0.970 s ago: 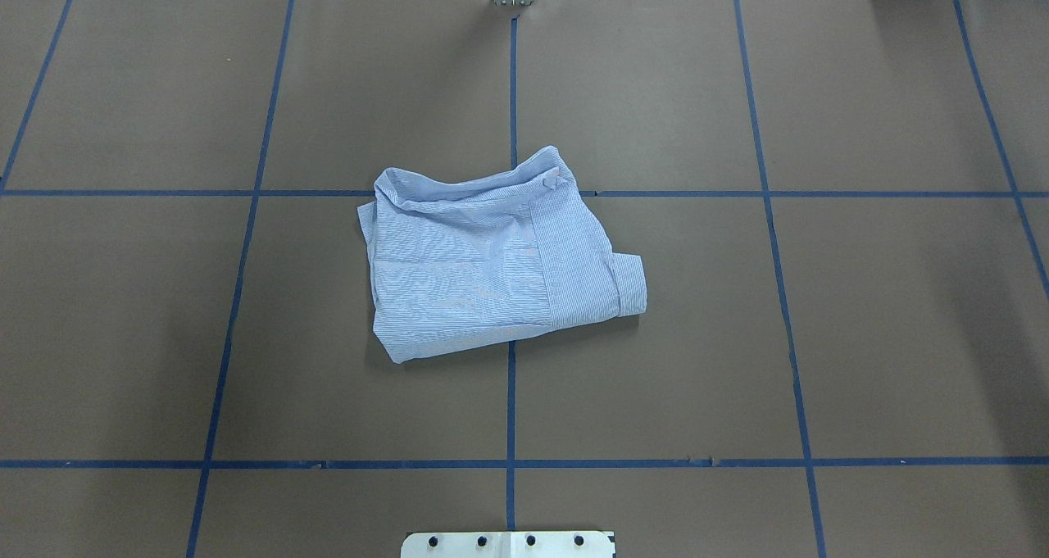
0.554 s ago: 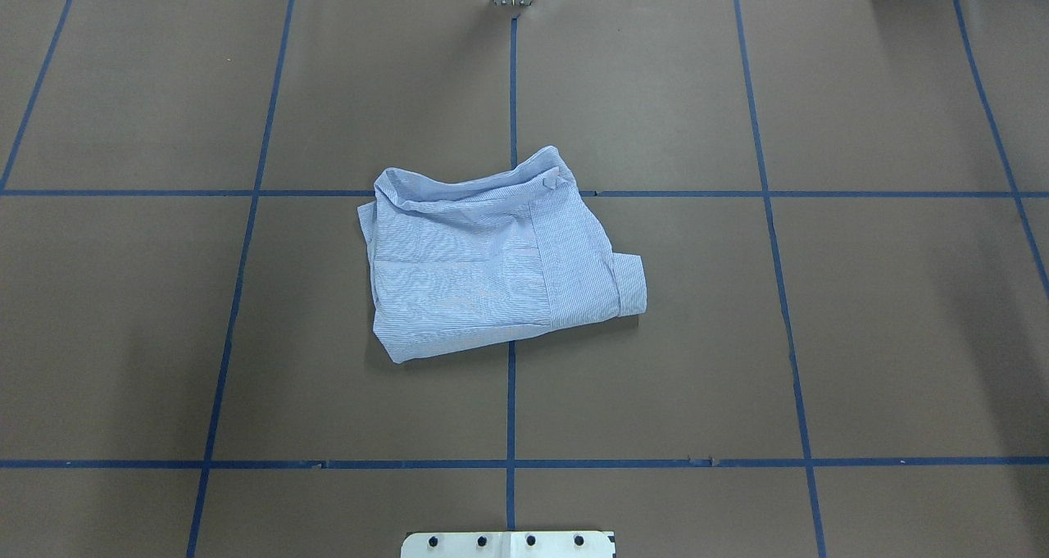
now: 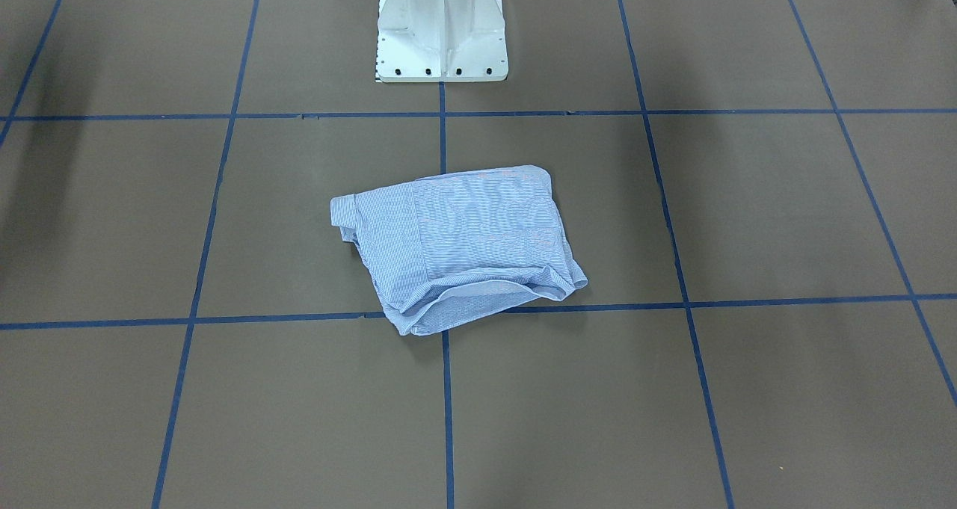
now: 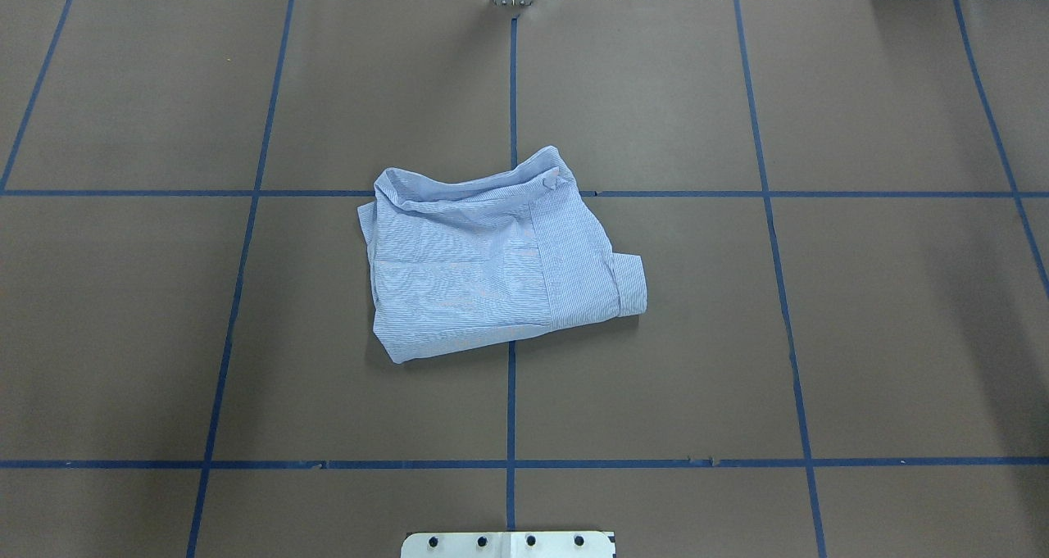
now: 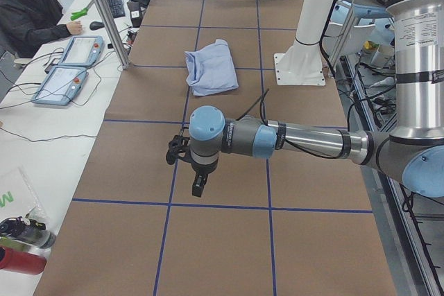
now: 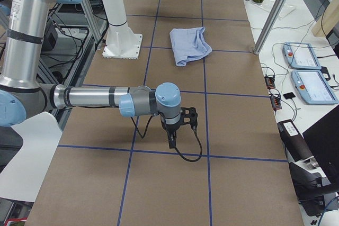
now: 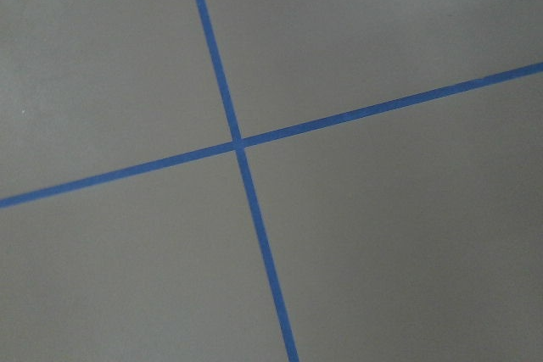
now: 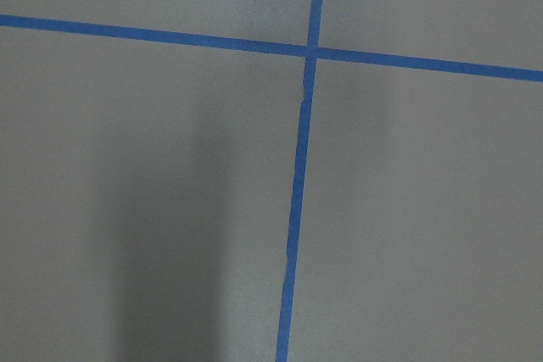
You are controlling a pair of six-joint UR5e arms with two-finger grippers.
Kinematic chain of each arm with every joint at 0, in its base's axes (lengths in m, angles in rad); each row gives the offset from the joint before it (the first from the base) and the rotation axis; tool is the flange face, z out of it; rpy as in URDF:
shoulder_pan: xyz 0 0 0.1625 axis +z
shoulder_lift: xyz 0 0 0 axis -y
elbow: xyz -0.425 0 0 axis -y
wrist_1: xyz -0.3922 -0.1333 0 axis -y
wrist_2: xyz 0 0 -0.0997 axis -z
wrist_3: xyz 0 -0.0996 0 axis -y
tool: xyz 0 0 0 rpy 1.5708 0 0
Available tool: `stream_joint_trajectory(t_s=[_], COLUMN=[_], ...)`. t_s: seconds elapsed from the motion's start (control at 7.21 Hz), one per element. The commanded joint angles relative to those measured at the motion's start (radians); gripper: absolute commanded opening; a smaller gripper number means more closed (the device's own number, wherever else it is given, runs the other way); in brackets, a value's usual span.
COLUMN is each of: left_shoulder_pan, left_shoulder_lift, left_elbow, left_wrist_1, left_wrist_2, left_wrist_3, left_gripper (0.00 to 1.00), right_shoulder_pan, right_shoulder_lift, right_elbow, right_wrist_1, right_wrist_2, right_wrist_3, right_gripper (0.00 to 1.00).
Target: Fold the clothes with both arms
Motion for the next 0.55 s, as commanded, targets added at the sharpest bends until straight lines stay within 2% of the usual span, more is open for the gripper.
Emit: stream_joint_trajectory(t_s=[0.0, 0.42], left_shoulder_pan=[-0.005, -0.003], left_shoulder_lift=[0.025, 0.027], left_elbow=[0.018, 0.004], left_wrist_1=[0.05, 0.011], left_wrist_2=[-0.003, -0.012], left_wrist_3=[0.004, 0.001], left_gripper=[1.0, 1.0], right_shoulder_pan=[-0.001, -0.001], right_shoulder_lift=[0.007, 0.007], right_elbow=[-0.003, -0.003], right_wrist_1=[0.0, 0.0], right_wrist_2=[0.002, 0.0], right_wrist_3=[-0.001, 0.0], right_gripper=[1.0, 1.0])
